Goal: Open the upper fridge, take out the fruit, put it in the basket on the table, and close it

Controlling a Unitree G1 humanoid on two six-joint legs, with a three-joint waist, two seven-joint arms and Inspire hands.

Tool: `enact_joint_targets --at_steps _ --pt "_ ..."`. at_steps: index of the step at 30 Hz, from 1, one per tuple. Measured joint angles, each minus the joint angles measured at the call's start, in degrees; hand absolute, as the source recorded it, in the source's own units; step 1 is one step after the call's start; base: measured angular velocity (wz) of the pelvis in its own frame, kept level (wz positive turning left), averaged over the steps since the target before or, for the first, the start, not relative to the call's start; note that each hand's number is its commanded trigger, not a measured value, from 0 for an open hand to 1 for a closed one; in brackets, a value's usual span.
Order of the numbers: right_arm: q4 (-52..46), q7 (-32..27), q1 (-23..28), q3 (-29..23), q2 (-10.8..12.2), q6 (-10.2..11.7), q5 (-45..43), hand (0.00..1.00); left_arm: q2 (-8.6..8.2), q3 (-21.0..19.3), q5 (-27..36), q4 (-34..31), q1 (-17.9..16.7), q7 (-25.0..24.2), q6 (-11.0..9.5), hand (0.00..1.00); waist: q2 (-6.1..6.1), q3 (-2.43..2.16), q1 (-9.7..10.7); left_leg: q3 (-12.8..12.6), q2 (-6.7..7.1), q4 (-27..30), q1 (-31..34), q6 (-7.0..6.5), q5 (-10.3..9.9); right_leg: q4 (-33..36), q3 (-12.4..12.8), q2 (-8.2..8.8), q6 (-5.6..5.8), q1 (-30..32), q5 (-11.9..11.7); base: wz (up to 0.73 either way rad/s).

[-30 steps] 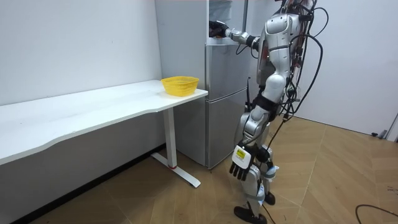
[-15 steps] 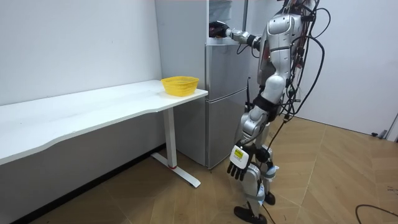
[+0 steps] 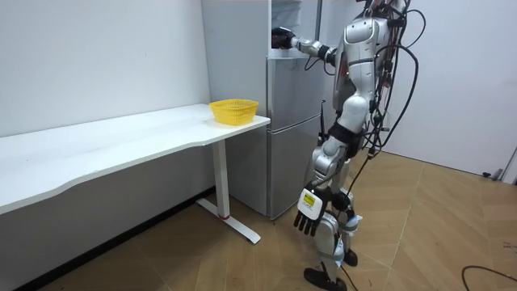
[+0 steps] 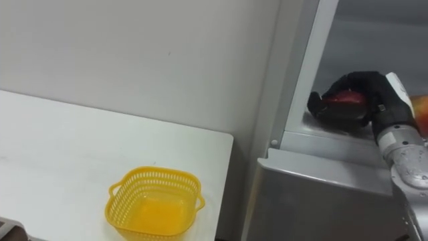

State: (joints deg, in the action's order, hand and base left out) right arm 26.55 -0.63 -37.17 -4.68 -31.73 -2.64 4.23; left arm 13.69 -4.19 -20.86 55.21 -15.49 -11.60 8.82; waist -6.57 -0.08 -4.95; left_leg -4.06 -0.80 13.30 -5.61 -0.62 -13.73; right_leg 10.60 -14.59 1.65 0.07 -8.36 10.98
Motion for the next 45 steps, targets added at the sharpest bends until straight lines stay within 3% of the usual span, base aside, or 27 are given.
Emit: enact_joint_targets --at_steps 3,9,13,17,22,25,28,31,36,39,45 --pt "-2.8 -0.7 0.4 0.1 0.2 -1.2 0.1 1.0 -0.17 0.0 0.1 0.0 -0.1 0.1 0.0 0.0 0.49 -0.09 0.0 -0.4 0.05 0.1 0.0 -0.01 0.0 0.0 0.4 0.05 0.0 0.2 0.0 -0.06" --pt "-10.5 -5.0 1.6 0.1 1.0 -1.2 0.0 1.0 -0.19 -0.1 0.1 0.0 -0.6 1.4 -0.4 0.0 1.21 -0.24 0.2 -0.5 -0.07 0.1 -0.6 0.0 0.0 -0.1 0.5 -0.06 0.0 -0.1 0.0 -0.01" --pt "-17.6 -8.3 4.9 0.0 2.0 -1.2 0.0 1.0 -0.29 -0.1 0.2 0.1 -0.5 2.5 -0.8 0.0 1.58 -0.13 0.3 -0.7 -0.1 0.0 -1.1 0.0 0.0 -0.3 0.6 -0.11 0.0 -0.6 0.0 -0.01" --pt "-29.3 -11.2 9.4 0.1 4.0 -1.1 -1.5 1.0 -1.43 -0.1 0.0 0.2 -0.4 3.8 -1.3 0.0 2.34 -0.18 0.3 -1.2 -0.09 0.0 -1.2 0.0 0.0 -0.3 1.1 -0.1 0.0 -0.6 0.0 -0.05" --pt "-37.0 -14.7 9.7 0.8 4.8 1.8 -5.9 1.0 -1.66 0.5 0.0 0.4 -0.3 4.2 -2.9 0.0 3.06 0.29 0.2 -1.4 -0.44 -0.7 -1.2 0.0 0.0 0.0 1.0 -0.14 -0.05 -0.6 0.0 0.0" --pt "-40.5 -16.7 9.9 0.8 5.4 3.2 -9.9 1.0 -1.67 0.8 0.0 1.2 -0.5 4.3 -3.1 0.0 3.19 0.28 0.3 -1.4 -0.39 -1.3 -1.6 0.04 0.0 0.0 0.9 -0.17 -0.1 -0.6 -0.1 0.0" --pt "-44.2 -18.1 10.9 0.8 6.7 3.9 -14.1 1.0 -1.68 0.9 -0.1 2.0 -0.7 4.0 -3.0 0.0 2.77 -0.08 0.6 -1.4 -0.22 -1.5 -1.6 0.08 0.1 0.0 0.5 -0.24 -0.1 -0.7 -0.1 0.0" --pt "-48.1 -18.9 11.6 0.9 8.4 4.7 -20.4 1.0 -1.74 0.9 0.0 2.3 -0.6 3.6 -3.1 0.0 2.89 -0.11 0.6 -1.5 -0.27 -1.5 -1.7 0.11 0.1 0.0 0.5 -0.35 -0.1 -0.7 -0.1 0.0" --pt "-54.4 -20.4 11.7 2.3 8.5 6.8 -24.4 1.0 -1.75 1.1 0.3 2.7 -0.5 3.5 -4.3 0.0 2.54 -0.34 0.3 -1.5 -0.32 -1.7 -1.4 0.15 0.1 0.0 0.4 -0.4 -0.1 -0.1 -0.1 0.0" --pt "-56.8 -20.1 11.6 3.8 8.5 8.0 -26.1 1.0 -1.74 1.1 0.2 2.8 -0.4 3.5 -5.1 0.0 1.94 -0.72 0.2 -1.4 -0.33 -1.7 -1.3 0.18 0.1 -0.1 0.5 -0.42 -0.1 0.1 -0.1 0.0" --pt "-57.6 -17.9 11.5 8.4 8.5 9.2 -29.3 1.0 -0.86 2.3 0.3 5.1 1.1 3.2 -6.2 0.0 0.68 0.0 -0.2 -0.8 -0.34 -1.6 -1.7 0.18 0.1 -0.2 0.2 -0.39 -0.1 -0.7 -0.1 0.02"
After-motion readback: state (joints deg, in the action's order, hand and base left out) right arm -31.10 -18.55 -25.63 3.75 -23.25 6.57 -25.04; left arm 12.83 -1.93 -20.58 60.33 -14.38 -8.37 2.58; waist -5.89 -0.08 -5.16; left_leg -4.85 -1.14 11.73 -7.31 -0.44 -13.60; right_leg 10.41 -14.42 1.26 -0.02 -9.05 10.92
